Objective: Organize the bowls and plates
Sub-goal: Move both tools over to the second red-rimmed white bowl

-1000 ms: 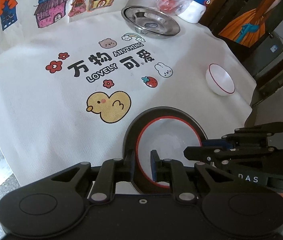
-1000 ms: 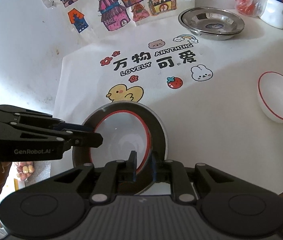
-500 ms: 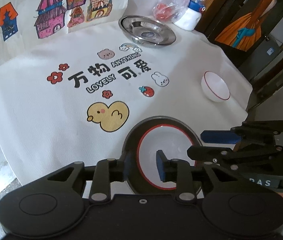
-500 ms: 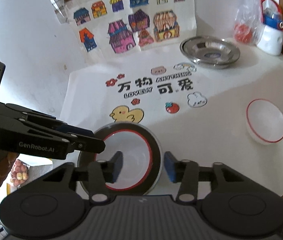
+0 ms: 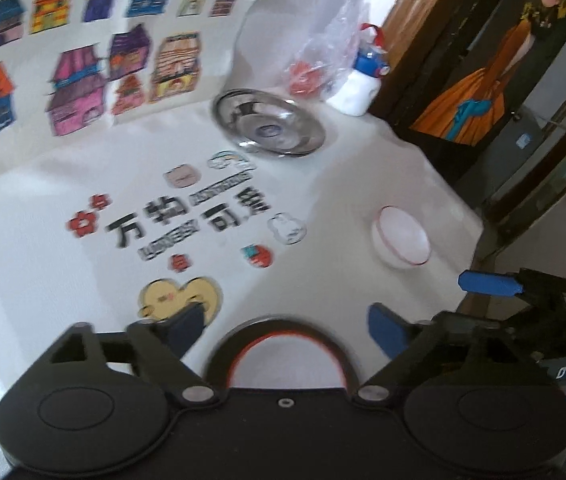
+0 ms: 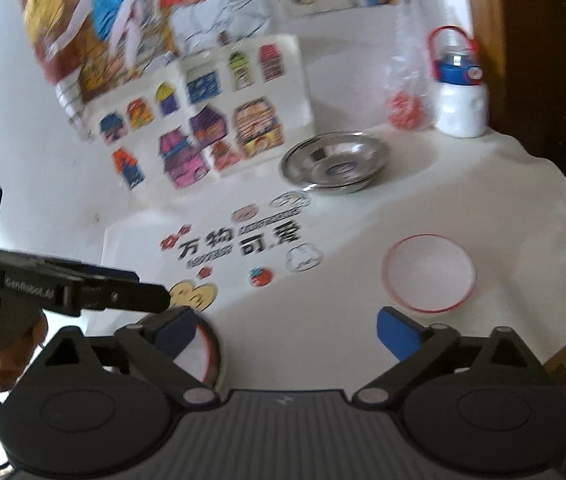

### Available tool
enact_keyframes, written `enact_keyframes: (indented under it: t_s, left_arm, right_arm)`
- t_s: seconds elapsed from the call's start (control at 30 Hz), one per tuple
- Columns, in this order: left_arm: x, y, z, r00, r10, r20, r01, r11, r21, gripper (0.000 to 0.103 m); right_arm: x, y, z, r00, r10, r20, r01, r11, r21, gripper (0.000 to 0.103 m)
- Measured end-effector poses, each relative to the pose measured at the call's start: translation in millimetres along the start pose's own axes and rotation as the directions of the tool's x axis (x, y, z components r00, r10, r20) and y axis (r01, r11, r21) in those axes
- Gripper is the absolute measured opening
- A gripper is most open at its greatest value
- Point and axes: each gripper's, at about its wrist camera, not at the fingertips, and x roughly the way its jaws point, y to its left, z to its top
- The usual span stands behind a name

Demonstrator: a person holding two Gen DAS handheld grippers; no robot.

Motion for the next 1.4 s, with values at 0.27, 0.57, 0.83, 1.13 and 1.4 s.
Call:
enact_keyframes:
  t_s: [0.27,0.57,0.83,1.13,1.4]
  left_arm:
    - [36.4,-40.9,18.2,0.999,-0.021,0.026,0.02,1.0,0.024,0.102]
    - [94.2,-84.0,37.3,0.998,0.058,0.029,-0.061,0.992,0.107,0.102]
    - [142.4,-92.3,52.5,0.994,0.106,-0.029,-0.102,0.988,0.116,0.102]
    - [173.5,-97.1,64.3,0.993,0.103,-0.062,-0.095,0.989,0.111,0.102]
    - [189.2,-97.1,65.1,0.989,0.086,-0.124,-0.073,0.991,0.113,0.092]
  right_arm:
    - [-4.7,-60.8,-5.6,0.993,-0.097,0.072,0.094,0.995,0.04,0.103]
    - [13.8,-111.8,-15.1,0.976,-0.198,0.093,0.193,0.979,0.062,0.103]
    - [41.7,-135.7,-12.4,0.977,-0.195,0.08,0.189,0.979,0.078,0.103]
    - [64.1,-140.0,-6.8,0.982,-0.185,0.045,0.183,0.982,0.051,0.103]
    - [74.6,-140.1,-7.5,0.986,-0.163,0.03,0.161,0.985,0.054,0.09]
